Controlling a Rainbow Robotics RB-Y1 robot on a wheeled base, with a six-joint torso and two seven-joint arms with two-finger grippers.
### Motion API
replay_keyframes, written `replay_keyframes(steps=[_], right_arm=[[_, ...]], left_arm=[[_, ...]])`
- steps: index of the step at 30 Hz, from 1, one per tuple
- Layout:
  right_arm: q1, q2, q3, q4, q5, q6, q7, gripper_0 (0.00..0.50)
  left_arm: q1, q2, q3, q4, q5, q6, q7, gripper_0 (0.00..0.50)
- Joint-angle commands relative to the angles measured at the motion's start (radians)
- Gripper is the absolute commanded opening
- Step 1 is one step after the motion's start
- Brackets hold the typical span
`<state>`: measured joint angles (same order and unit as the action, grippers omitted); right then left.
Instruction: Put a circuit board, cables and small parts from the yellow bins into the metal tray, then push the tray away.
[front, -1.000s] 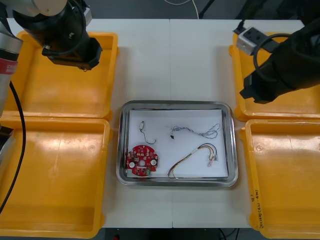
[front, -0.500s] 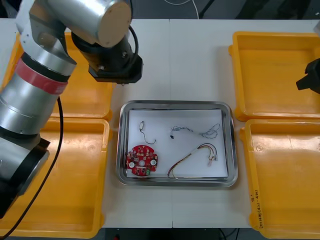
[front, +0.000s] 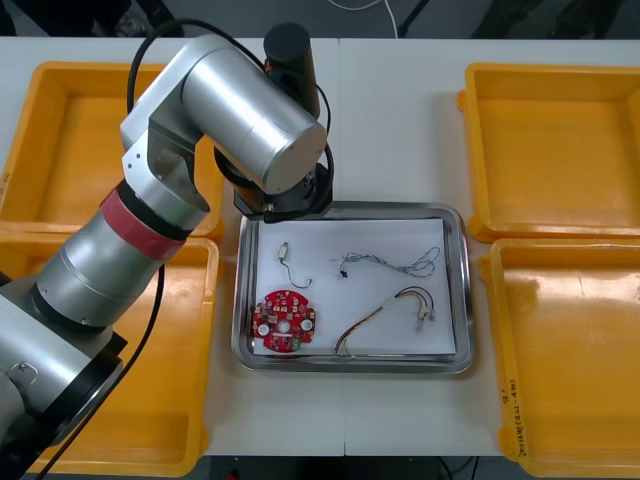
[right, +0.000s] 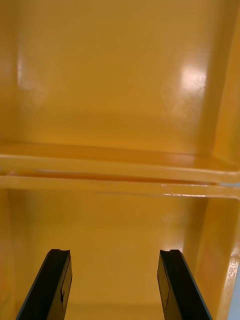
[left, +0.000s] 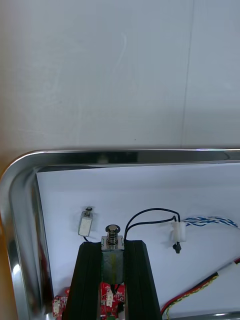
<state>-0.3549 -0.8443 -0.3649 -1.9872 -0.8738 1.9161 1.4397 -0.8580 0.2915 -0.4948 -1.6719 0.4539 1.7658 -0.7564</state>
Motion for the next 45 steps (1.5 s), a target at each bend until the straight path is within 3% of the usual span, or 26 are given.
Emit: replay_keyframes(steps=[1,11,31,33,37,38,39,41,45], right_arm=[[0.074,-0.047,-0.068,-0.004,0.004,0.004,-0.024,0.500],[0.094,-0.044,-0.083,-0.004,-0.005,0.004,-0.033,0.500],[0.094,0.005,-0.089,-0.055,-0.016,0.004,-0.038,0.500],[0.094,0.005,-0.089,-0.055,-0.019,0.004,-0.038,0.500],[0.094,0.005,-0.088,-0.056,-0.021,0.004,-0.038,0.500],[0.094,0.005,-0.088,-0.055,-0.021,0.004,-0.038,0.500],[0.094,0.005,-0.088,-0.055,-0.021,0.004,-0.038,0.500],[0.094,0.005,-0.088,-0.055,-0.019,0.004,-0.038,0.500],[0.094,0.005,-0.088,-0.055,-0.017,0.004,-0.038,0.500]], left_arm=[[0.070,-0.014,-0.047,-0.037,-0.034,-0.066,0.014,0.000],[0.143,0.012,-0.093,-0.035,-0.040,-0.152,0.022,0.000],[0.166,0.060,-0.140,-0.034,-0.029,-0.190,0.028,0.014],[0.166,0.066,-0.140,-0.034,-0.021,-0.194,0.029,0.060],[0.166,0.072,-0.142,-0.034,-0.011,-0.206,0.031,0.235],[0.166,0.072,-0.145,-0.034,-0.011,-0.209,0.034,0.317],[0.166,0.072,-0.145,-0.034,-0.009,-0.210,0.034,0.361],[0.166,0.072,-0.142,-0.034,-0.006,-0.210,0.040,0.500],[0.165,0.072,-0.145,-0.034,-0.003,-0.221,0.048,0.500]])
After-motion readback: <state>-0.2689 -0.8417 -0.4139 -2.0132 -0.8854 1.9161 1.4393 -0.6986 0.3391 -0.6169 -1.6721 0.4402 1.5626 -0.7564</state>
